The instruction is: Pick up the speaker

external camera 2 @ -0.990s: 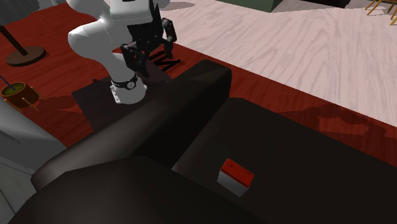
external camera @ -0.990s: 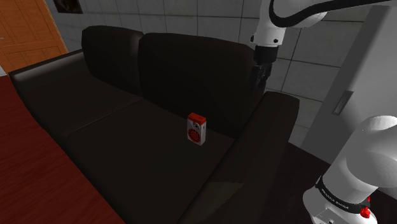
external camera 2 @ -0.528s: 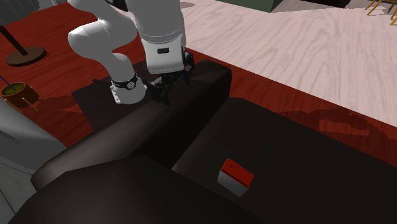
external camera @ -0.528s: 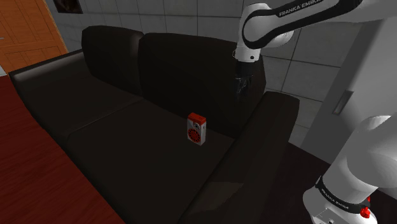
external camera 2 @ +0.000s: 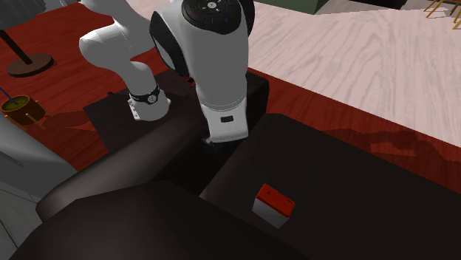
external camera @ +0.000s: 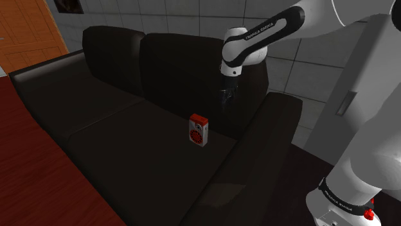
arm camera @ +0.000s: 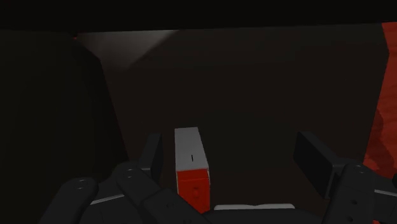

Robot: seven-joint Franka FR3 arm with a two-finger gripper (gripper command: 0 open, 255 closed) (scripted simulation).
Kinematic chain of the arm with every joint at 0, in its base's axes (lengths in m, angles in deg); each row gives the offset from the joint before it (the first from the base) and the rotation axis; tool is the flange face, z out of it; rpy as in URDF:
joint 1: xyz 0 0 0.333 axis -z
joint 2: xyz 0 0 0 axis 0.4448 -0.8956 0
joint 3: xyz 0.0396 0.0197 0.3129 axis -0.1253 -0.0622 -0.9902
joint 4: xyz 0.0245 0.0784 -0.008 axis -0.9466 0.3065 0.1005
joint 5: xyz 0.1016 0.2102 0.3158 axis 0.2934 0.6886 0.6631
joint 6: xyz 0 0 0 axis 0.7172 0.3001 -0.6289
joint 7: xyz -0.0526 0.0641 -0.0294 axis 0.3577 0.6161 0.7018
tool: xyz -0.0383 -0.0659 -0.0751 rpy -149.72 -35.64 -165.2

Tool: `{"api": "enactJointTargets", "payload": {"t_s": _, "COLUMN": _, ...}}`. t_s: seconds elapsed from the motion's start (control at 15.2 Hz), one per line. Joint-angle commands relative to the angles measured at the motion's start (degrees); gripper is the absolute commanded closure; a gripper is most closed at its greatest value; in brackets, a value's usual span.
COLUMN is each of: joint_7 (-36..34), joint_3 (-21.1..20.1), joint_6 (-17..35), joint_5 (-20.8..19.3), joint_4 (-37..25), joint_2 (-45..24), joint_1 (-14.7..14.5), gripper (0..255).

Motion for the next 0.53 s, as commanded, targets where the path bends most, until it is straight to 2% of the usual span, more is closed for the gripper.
{"api": "enactJointTargets", "payload": {"t_s": 0.0, "joint_7": 0.55, "joint_3": -0.09, "joint_6": 1.72, "joint_5": 0.57, "joint_4": -2.29, "joint_2": -4.11, "joint_1": -0.12, "gripper": 0}}
{"api": "enactJointTargets", "payload": {"t_s": 0.46, "joint_7": 2.12, "joint_3": -0.73, "joint_6": 5.52, "joint_5": 2.21, "joint_4": -13.7, "joint_2": -19.81, "joint_1": -0.19, "gripper": 0}}
